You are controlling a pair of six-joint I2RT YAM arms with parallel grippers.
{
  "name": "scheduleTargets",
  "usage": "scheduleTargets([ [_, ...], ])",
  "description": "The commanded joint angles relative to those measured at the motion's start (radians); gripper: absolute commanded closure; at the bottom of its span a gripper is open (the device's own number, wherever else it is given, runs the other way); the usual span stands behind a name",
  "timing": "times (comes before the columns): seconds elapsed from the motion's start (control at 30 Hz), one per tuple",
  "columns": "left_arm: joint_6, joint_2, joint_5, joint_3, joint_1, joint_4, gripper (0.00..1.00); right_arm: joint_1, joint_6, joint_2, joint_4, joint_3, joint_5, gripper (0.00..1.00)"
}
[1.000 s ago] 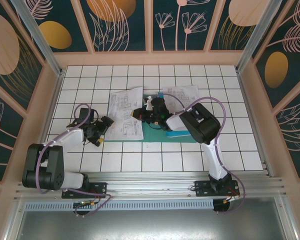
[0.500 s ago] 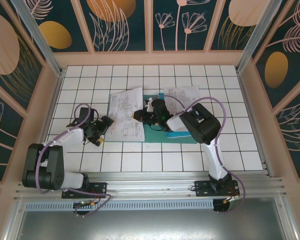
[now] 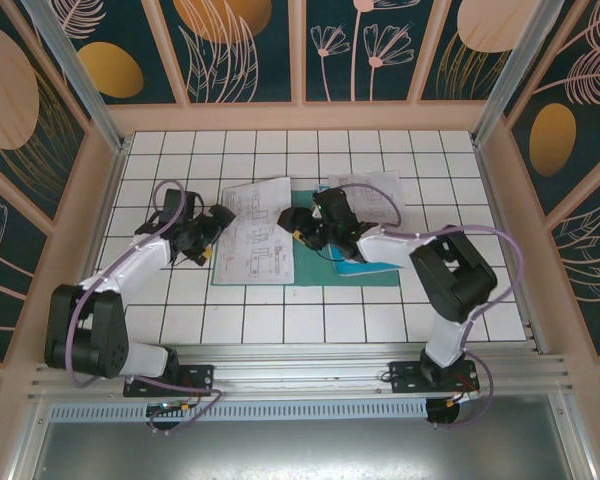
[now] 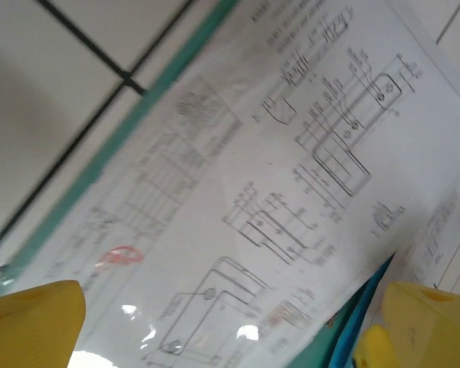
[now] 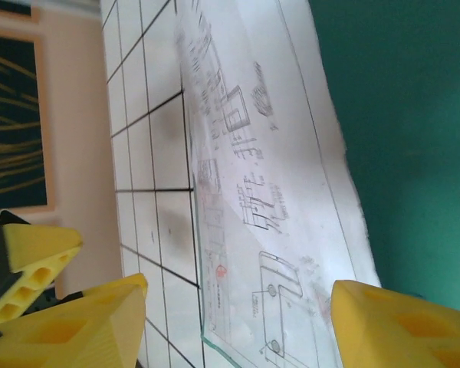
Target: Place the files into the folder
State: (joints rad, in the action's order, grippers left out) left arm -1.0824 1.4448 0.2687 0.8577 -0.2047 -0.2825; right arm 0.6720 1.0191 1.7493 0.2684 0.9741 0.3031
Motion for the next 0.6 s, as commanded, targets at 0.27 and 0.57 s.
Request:
scheduleTargets([
  [0.27,0.061,0.184,0.047,0.028,-0.046,0.088,0.01,-0.061,0.059,-0.081,-0.288,-0.026,-0.160,0.35],
  [0.57,-0.020,0.150,0.074,-0.103,-0.101,0.164,0.01,-0.110,0.063,-0.051,-0.414,0.042,-0.172,0.35],
])
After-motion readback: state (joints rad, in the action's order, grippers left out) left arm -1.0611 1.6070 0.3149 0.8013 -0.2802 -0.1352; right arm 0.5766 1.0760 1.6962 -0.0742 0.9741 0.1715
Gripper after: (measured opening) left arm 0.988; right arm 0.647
